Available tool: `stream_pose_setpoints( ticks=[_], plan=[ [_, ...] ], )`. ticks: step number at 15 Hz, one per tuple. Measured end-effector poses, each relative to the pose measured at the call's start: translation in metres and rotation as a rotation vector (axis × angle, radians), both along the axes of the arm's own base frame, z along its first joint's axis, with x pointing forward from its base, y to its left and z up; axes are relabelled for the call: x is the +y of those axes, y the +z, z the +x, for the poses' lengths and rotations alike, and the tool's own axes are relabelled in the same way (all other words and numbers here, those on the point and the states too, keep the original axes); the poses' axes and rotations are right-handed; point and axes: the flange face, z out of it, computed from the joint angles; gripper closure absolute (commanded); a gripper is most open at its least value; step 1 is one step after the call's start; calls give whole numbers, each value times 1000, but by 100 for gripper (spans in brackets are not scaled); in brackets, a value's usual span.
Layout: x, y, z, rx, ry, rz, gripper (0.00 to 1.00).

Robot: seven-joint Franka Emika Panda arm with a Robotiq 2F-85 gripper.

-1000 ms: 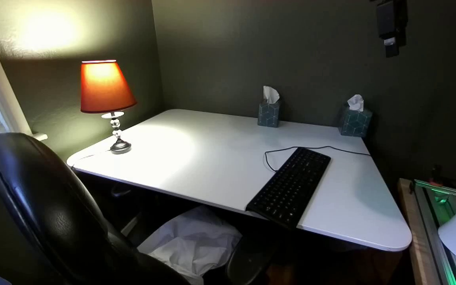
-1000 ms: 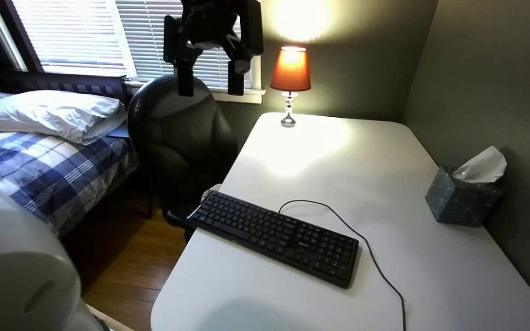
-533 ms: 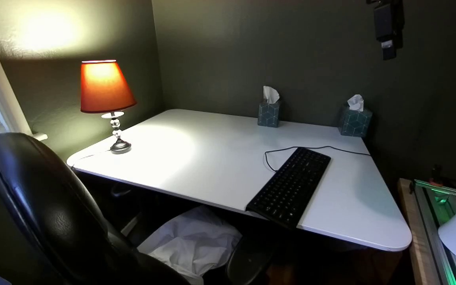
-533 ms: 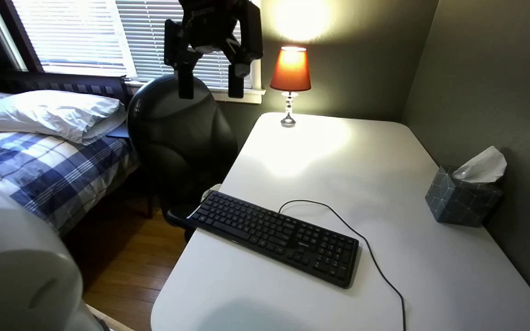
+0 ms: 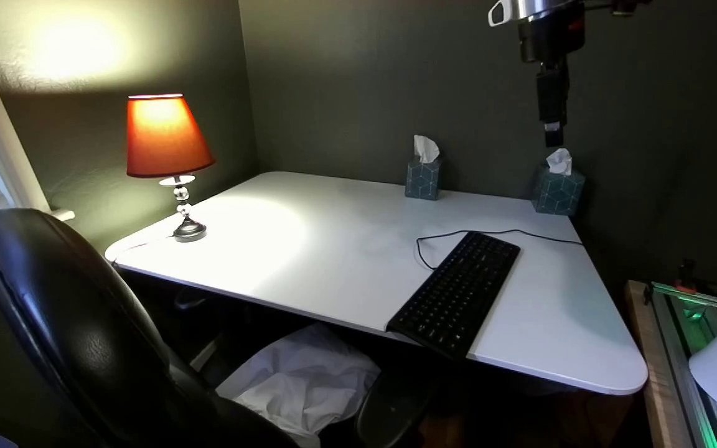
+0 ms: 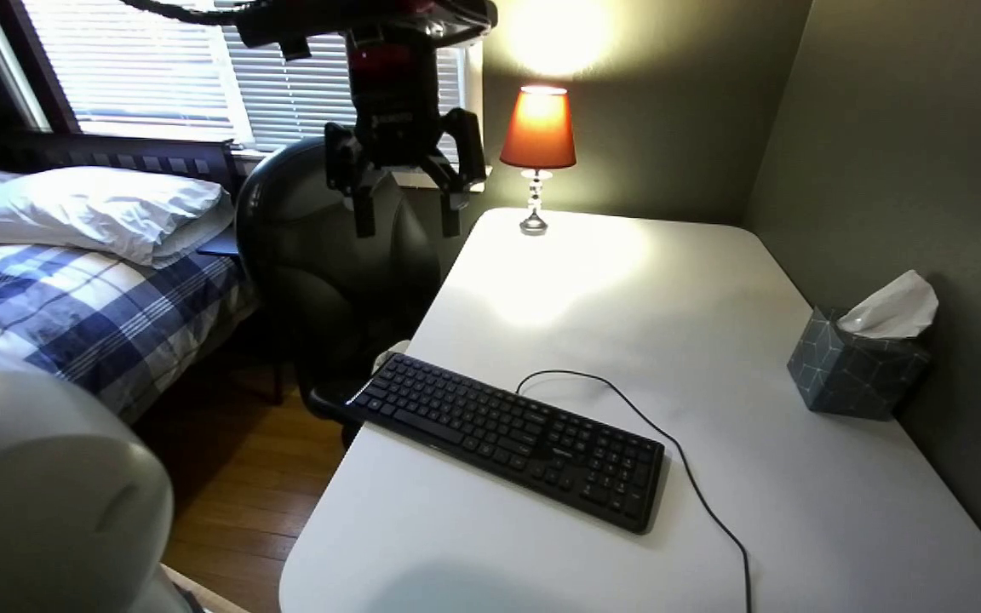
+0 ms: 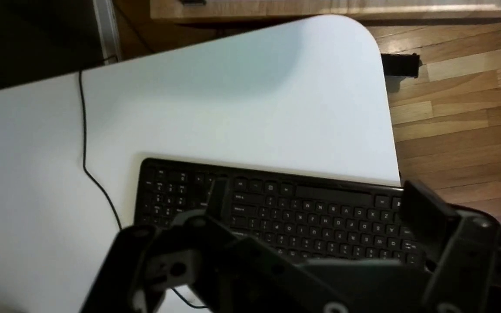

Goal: Press the button on the keyboard

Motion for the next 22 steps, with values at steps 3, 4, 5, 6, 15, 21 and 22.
stream_pose_setpoints(
  ticks=[3, 4, 5, 6, 15, 21, 22],
  plan=[
    [12, -33, 11, -1, 91, 20, 0],
    [16, -44, 15, 2, 117, 28, 0],
    [19, -55, 18, 8, 140, 37, 0],
    [21, -65, 22, 14, 161, 47, 0],
    [51, -125, 53, 23, 182, 206, 0],
    [56, -151, 70, -43, 102, 272, 0],
    [56, -151, 71, -45, 103, 272, 0]
  ],
)
